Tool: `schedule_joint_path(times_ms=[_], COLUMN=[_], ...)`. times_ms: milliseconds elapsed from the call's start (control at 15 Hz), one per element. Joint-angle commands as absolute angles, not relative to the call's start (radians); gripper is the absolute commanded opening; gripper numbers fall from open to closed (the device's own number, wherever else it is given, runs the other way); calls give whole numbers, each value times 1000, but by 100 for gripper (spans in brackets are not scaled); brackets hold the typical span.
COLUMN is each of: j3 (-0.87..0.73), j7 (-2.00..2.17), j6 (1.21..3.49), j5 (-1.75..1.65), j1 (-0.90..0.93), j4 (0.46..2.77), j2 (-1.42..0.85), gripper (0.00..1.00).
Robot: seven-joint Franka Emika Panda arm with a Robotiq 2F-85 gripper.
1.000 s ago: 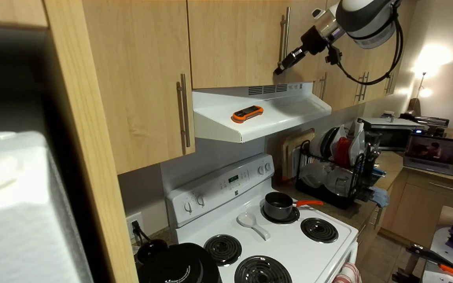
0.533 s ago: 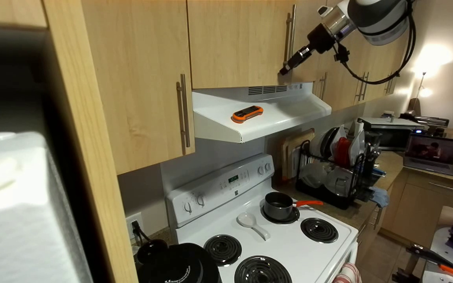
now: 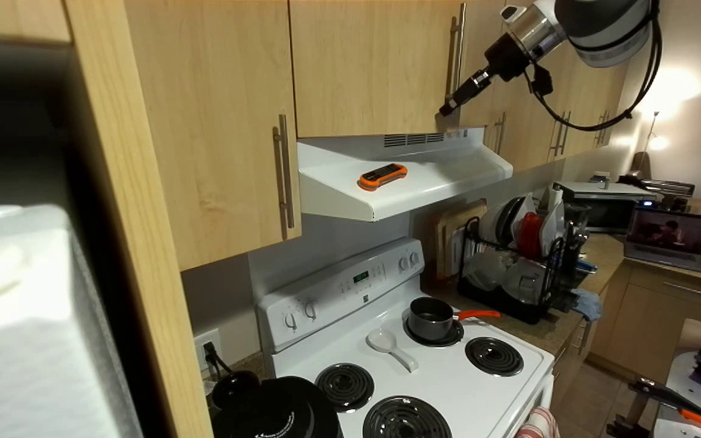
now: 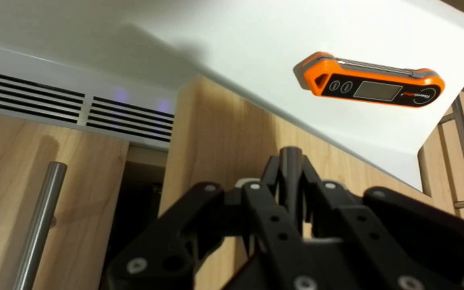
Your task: Open the left cabinet door
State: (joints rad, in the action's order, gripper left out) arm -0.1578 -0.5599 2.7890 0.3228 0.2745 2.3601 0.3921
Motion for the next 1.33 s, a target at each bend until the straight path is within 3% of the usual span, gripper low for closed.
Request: schedule_joint_path(times_ms=[0,1267], j3=[-128,-74], j7=[-532,-421], j6=[2727,2701], j5=[301,279], j1=[301,392], j4=[2412,2546], j2=[470,642], gripper=[5,5])
